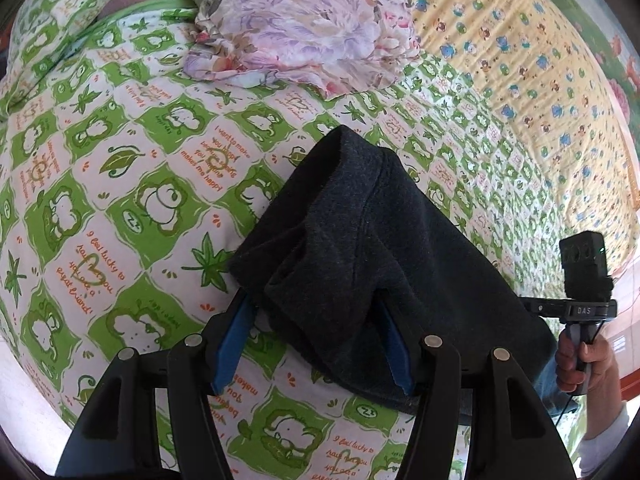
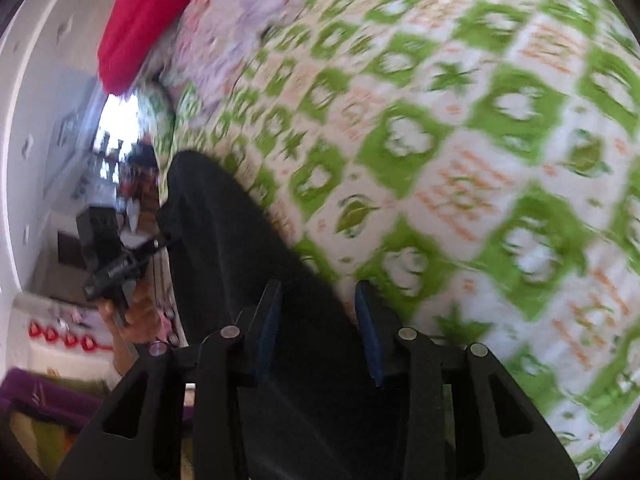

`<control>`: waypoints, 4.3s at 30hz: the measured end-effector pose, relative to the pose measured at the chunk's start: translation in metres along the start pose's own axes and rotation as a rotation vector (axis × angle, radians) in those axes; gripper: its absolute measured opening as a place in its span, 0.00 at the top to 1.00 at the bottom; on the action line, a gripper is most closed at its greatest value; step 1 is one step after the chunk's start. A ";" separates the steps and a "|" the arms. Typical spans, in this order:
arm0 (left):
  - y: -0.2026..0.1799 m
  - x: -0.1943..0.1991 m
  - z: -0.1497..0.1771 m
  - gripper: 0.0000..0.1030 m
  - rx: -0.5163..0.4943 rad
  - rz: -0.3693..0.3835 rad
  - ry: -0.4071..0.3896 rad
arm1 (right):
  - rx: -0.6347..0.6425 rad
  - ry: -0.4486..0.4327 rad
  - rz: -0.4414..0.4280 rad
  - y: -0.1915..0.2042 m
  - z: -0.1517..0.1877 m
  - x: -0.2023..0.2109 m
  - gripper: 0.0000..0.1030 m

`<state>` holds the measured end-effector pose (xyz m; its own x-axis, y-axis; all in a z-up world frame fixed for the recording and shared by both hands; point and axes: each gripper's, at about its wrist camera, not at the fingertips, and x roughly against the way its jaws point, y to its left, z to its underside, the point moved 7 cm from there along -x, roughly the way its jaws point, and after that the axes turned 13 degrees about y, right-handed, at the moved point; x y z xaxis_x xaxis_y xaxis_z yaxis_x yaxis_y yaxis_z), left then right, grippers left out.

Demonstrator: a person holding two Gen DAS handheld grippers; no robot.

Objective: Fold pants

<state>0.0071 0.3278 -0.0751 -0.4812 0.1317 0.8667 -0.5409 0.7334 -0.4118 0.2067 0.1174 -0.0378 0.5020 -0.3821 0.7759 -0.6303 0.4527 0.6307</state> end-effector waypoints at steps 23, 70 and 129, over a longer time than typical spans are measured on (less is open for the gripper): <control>-0.029 0.054 -0.023 0.83 -0.281 -0.056 -0.169 | 0.198 -0.367 0.699 0.067 -0.030 0.019 0.81; -0.254 0.003 0.099 0.36 -0.745 0.067 -0.032 | -0.477 -0.801 0.476 0.008 0.279 0.109 0.56; -0.568 -0.185 0.229 0.88 -1.443 0.330 0.735 | -0.795 -1.079 0.227 -0.094 0.379 0.152 0.87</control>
<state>0.2451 -0.2660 -0.0667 0.1982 0.3569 0.9129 0.7605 0.5315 -0.3730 0.1179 -0.2890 0.0160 -0.5070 -0.5066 0.6974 0.0567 0.7877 0.6134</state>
